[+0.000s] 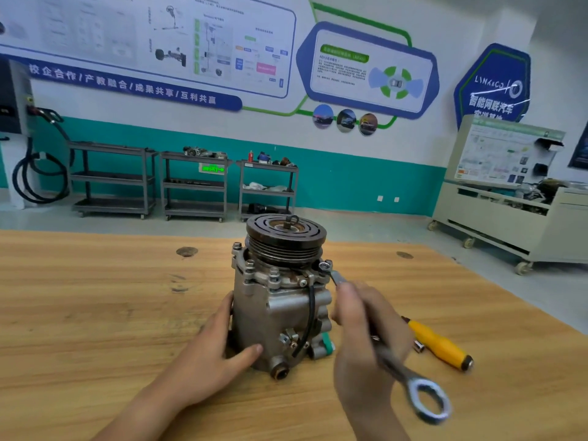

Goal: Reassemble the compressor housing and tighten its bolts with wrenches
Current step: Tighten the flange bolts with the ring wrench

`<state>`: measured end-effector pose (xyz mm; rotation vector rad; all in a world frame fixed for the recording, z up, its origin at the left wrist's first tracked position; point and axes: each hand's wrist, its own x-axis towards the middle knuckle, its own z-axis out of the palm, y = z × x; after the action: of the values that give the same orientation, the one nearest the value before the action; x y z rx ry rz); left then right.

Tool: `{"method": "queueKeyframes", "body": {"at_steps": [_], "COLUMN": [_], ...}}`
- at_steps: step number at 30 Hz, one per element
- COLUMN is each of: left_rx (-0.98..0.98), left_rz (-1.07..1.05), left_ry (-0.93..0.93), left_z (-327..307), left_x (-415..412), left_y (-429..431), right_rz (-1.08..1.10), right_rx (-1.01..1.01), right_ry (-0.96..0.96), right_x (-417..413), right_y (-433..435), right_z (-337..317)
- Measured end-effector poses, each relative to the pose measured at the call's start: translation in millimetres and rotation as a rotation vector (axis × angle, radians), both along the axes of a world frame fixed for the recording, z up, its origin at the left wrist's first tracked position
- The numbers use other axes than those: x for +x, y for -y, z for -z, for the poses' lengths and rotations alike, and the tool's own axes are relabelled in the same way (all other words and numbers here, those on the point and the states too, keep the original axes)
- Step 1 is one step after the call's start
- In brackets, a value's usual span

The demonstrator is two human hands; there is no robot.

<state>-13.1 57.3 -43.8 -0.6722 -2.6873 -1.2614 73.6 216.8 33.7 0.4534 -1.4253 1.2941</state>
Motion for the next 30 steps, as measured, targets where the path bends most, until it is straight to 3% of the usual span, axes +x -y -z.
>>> {"method": "queueKeyframes", "body": {"at_steps": [4, 8, 12, 14, 19, 22, 26, 28, 30], "left_rx": [0.077, 0.092, 0.182, 0.194, 0.192, 0.178, 0.137, 0.134, 0.144], "left_rz": [-0.002, 0.049, 0.066, 0.016, 0.132, 0.086, 0.079, 0.071, 0.069], "left_ry": [-0.002, 0.055, -0.146, -0.13, -0.082, -0.012, 0.035, 0.018, 0.023], "left_z": [-4, 0, -4, -9, -5, 1, 4, 4, 4], "left_x": [-6, -1, 11, 14, 6, -2, -7, -6, -6], "left_y": [-9, -3, -8, -11, -3, 0, 3, 2, 2], "right_rz": [0.217, 0.392, 0.543, 0.579, 0.504, 0.192, -0.527, -0.718, -0.777], "right_rx": [0.312, 0.442, 0.497, 0.51, 0.458, 0.185, -0.648, -0.839, -0.911], "right_ry": [-0.108, -0.134, -0.002, 0.013, -0.172, -0.195, -0.112, -0.062, 0.056], "right_x": [-9, -27, -49, -59, -58, -32, -3, -4, -17], "right_y": [24, 49, 74, 80, 70, 50, -15, -45, -62], "right_z": [-2, -3, -6, -6, -10, -28, -73, -88, -93]}}
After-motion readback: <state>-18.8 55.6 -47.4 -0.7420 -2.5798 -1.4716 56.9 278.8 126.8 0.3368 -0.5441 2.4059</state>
